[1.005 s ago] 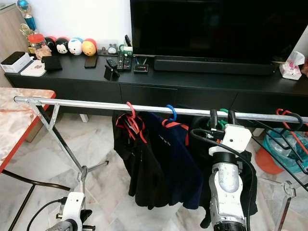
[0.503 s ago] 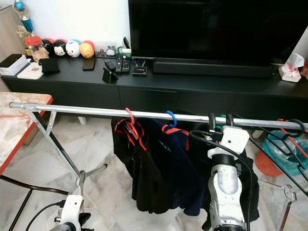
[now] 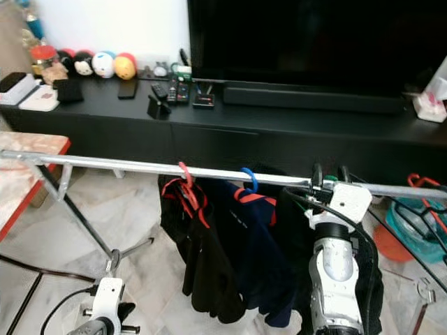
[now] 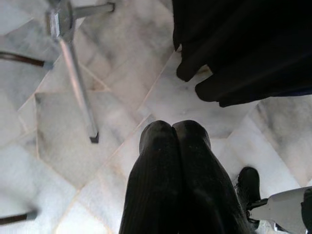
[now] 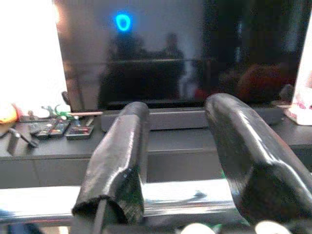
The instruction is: Hang hanger
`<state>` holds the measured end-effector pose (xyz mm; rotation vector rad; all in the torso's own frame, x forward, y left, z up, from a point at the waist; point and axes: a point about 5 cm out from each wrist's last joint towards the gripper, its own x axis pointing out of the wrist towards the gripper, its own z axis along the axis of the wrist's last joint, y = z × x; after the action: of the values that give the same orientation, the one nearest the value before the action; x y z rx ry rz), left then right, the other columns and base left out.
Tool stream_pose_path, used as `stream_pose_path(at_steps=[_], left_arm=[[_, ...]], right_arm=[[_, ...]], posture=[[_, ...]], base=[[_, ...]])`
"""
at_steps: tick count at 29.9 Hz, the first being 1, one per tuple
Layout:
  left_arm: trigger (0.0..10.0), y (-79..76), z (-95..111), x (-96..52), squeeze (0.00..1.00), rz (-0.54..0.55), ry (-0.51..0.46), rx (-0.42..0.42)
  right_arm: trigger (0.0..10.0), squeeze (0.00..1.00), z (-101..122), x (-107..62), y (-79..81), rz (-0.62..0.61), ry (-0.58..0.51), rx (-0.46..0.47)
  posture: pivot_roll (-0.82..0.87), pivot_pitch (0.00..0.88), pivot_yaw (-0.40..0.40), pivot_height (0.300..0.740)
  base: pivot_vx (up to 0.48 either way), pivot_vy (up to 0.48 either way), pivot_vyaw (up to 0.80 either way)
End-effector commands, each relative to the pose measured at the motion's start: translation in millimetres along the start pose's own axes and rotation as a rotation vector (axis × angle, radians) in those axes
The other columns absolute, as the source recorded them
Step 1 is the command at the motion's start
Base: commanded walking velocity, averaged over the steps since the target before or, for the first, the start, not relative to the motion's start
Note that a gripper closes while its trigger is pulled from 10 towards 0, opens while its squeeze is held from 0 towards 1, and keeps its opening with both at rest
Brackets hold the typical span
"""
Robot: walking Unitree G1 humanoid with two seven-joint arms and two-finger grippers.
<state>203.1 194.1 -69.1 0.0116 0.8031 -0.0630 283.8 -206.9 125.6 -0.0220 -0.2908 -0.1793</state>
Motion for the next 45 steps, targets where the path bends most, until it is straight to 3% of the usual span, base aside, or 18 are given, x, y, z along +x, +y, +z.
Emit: stream_pose_path(at_steps=[1, 6, 9, 10, 12, 15, 21, 27, 31, 39, 45], left_arm=[[10.0, -1.6, -3, -0.4, 0.0, 0.005, 0.007, -0.017], [10.0, -1.6, -2, -0.1, 0.0, 0.004, 0.004, -0.015], [10.0, -1.7, 0, 0.3, 0.0, -0.001, -0.004, -0.013], [10.0, -1.7, 0, 0.3, 0.0, -0.001, -0.004, -0.013], [10.0, -1.5, 1, 0.4, 0.0, -0.003, -0.008, -0.012], [10.0, -1.6, 1, 0.4, 0.0, -0.003, -0.006, -0.012], [10.0, -1.5, 0, 0.4, 0.0, 0.001, -0.005, -0.013], [10.0, 1.4, 1, 0.0, 0.0, 0.002, -0.008, -0.013], [10.0, 2.2, 1, -0.2, 0.0, 0.003, -0.009, -0.015], [10.0, 3.0, -1, -0.9, 0.0, 0.005, -0.003, -0.017], [10.0, 2.6, -1, -0.7, 0.0, 0.008, 0.002, -0.016]], right_arm=[[10.0, 0.0, 5, -2.1, -6.3, -0.03, -0.008, -0.006], [10.0, 0.0, -3, -10.4, -15.9, -0.068, 0.044, -0.031], [10.0, 0.0, -24, -20.7, -37.1, -0.164, 0.176, -0.076], [10.0, 0.0, -24, -20.7, -37.1, -0.164, 0.176, -0.076], [10.0, 0.0, -34, -24.2, -51.9, -0.232, 0.238, -0.069], [10.0, 0.0, -43, -24.2, -60.2, -0.226, 0.309, -0.086], [10.0, 0.0, -46, -18.2, -65.8, -0.205, 0.335, -0.083], [10.0, 0.0, -52, -5.3, -61.4, -0.05, 0.357, -0.028], [10.0, 0.0, -56, 0.6, -62.8, 0.01, 0.383, -0.041], [10.0, 0.0, -61, 7.5, -81.7, -0.011, 0.426, -0.053], [10.0, 0.0, -64, 10.8, -80.9, 0.041, 0.444, -0.037]], posture=[[0.03, 0.0, -0.017, 0.74], [0.03, 0.0, -0.018, 0.74], [0.03, 0.0, -0.018, 0.74], [0.03, 0.0, -0.018, 0.74], [0.02, 0.0, -0.017, 0.74], [0.03, 0.0, -0.017, 0.74], [0.03, 0.0, -0.015, 0.74], [0.03, 0.0, -0.011, 0.74], [0.04, 0.0, -0.011, 0.74], [0.04, 0.0, -0.008, 0.74], [0.05, 0.0, -0.007, 0.74]], base=[[0.0, 0.0, 0.0], [0.0, 0.0, 0.0], [0.0, 0.0, 0.0], [0.0, 0.0, 0.0], [0.0, 0.0, 0.0], [0.0, 0.0, 0.0], [0.0, 0.0, 0.0], [0.0, 0.0, 0.0], [0.0, 0.0, 0.0], [0.0, 0.0, 0.0], [0.0, 0.0, 0.0]])
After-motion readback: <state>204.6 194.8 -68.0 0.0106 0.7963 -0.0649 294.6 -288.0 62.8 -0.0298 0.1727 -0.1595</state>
